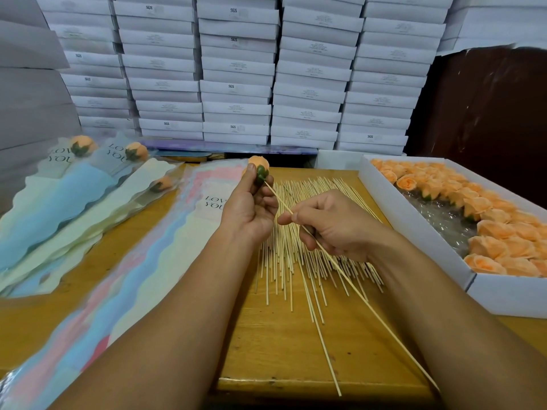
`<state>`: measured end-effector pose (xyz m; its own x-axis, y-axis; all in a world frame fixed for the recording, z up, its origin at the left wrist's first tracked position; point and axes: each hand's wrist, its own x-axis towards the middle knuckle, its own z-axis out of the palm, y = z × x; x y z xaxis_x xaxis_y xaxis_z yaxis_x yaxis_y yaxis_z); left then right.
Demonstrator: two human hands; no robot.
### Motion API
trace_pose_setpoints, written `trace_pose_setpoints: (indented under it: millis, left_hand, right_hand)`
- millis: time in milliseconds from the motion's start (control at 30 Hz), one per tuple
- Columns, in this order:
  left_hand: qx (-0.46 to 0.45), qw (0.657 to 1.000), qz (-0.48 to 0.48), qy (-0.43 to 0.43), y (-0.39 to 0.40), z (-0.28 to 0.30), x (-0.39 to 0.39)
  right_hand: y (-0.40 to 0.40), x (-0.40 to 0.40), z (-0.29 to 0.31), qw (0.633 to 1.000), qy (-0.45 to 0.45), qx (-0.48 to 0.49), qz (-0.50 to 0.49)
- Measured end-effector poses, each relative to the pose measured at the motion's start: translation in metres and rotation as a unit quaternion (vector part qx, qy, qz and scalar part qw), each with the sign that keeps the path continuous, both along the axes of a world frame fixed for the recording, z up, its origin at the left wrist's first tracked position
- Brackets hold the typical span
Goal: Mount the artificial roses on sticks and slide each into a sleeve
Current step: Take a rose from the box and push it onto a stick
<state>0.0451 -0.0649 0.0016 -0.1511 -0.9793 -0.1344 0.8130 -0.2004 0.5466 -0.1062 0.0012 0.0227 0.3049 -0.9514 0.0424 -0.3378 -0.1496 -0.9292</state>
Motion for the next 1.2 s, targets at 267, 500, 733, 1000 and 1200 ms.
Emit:
trace_pose_setpoints:
  millis: [267, 500, 733, 1000, 1200]
  left_hand:
    - [-0.001, 1.000, 0.003, 0.000, -0.0001, -0.0006, -0.0001]
    - [-0.003, 1.000, 0.003, -0.014, 0.0006, 0.0004, -0.0010]
    - [-0.007, 1.000, 0.009, -0.024, 0.0013, 0.0009, -0.0014]
    - [-0.037, 0.996, 0.017, -0.081, 0.0013, -0.0018, -0.0044]
    - [-0.033, 0.995, 0.024, -0.096, 0.0017, -0.0024, -0.0051]
  right_hand:
    - [0.0002, -0.0007, 0.0005, 1.000, -0.003, 0.001, 0.002]
    - [-0.0008, -0.0009, -0.0004, 1.000, -0.005, 0.001, -0.002]
    - [-0.0020, -0.0012, -0.0013, 1.000, -0.001, 0.005, -0.003]
    - [-0.0037, -0.0016, -0.0036, 1.000, -0.016, 0.004, -0.002]
    - [-0.0041, 0.0009, -0.0053, 1.000, -0.013, -0.003, -0.011]
